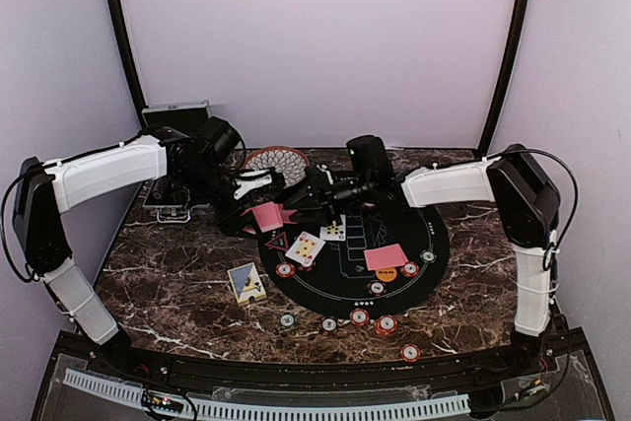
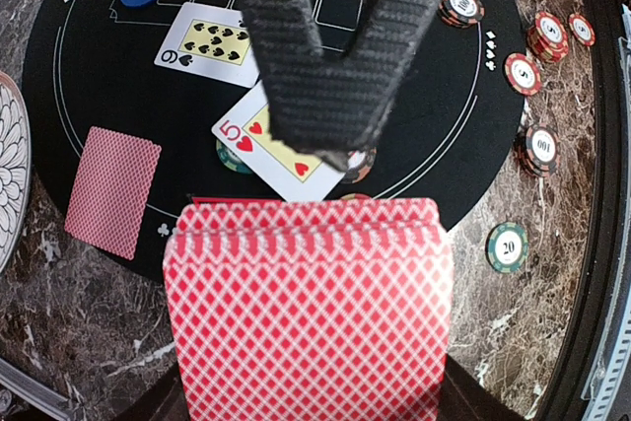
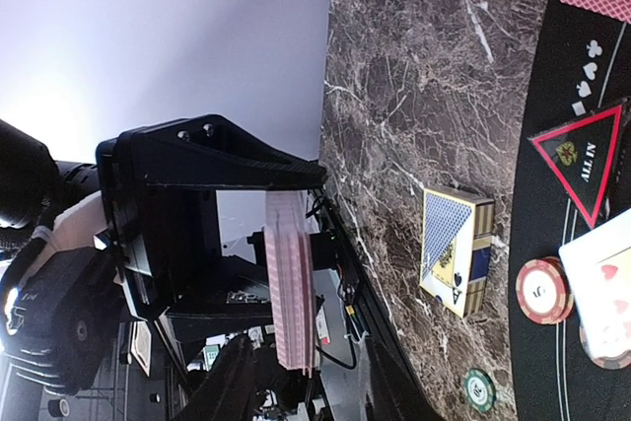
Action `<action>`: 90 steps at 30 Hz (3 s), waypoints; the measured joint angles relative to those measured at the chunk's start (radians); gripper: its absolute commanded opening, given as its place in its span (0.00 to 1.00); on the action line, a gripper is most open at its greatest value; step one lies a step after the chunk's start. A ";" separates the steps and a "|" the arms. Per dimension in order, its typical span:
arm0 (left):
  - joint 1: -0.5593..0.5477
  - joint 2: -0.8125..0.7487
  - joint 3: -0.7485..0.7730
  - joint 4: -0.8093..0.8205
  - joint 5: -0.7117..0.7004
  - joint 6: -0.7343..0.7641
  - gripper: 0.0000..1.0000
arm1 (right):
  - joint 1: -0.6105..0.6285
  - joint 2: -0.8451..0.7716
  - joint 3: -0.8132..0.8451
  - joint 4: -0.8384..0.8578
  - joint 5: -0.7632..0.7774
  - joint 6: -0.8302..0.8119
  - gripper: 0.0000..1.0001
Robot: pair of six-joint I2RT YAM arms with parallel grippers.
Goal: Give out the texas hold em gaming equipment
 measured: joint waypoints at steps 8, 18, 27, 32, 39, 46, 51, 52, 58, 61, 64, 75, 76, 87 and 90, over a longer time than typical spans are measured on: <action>0.000 0.000 -0.005 0.002 0.001 0.000 0.00 | -0.013 -0.007 0.046 -0.301 0.105 -0.240 0.58; 0.000 -0.001 -0.018 0.002 0.002 0.000 0.00 | -0.042 -0.042 -0.033 -0.480 0.235 -0.377 0.58; 0.000 -0.002 -0.018 0.002 0.002 0.000 0.00 | -0.041 0.038 -0.081 -0.378 0.232 -0.309 0.54; 0.000 -0.003 -0.018 0.002 0.003 0.000 0.00 | -0.041 0.066 -0.083 -0.315 0.233 -0.273 0.51; 0.000 -0.003 -0.018 0.002 0.003 0.000 0.00 | -0.041 0.084 -0.108 -0.223 0.231 -0.222 0.48; 0.000 -0.003 -0.018 0.002 0.002 0.000 0.00 | -0.041 0.110 -0.110 -0.143 0.221 -0.176 0.43; 0.000 -0.003 -0.018 0.002 0.002 0.000 0.00 | -0.041 0.130 -0.110 -0.096 0.213 -0.150 0.32; 0.000 -0.003 -0.018 0.002 0.002 0.000 0.00 | -0.041 0.133 -0.110 -0.089 0.213 -0.148 0.30; 0.000 -0.003 -0.018 0.002 0.002 0.000 0.00 | -0.041 0.153 -0.113 -0.049 0.214 -0.115 0.15; 0.000 -0.003 -0.018 0.002 0.002 0.000 0.00 | -0.040 0.156 -0.116 -0.039 0.219 -0.103 0.09; 0.000 -0.003 -0.018 0.002 0.002 0.000 0.00 | -0.040 0.156 -0.123 -0.031 0.221 -0.097 0.07; 0.000 -0.003 -0.018 0.002 0.002 0.000 0.00 | -0.040 0.151 -0.141 0.049 0.192 -0.036 0.00; 0.000 -0.003 -0.018 0.002 0.002 0.000 0.00 | -0.040 0.148 -0.142 0.053 0.189 -0.033 0.00; 0.000 -0.003 -0.018 0.002 0.002 0.000 0.00 | -0.117 0.004 -0.225 0.034 0.152 -0.067 0.00; 0.000 -0.003 -0.018 0.002 0.002 0.000 0.00 | -0.176 -0.035 -0.231 -0.027 0.152 -0.126 0.00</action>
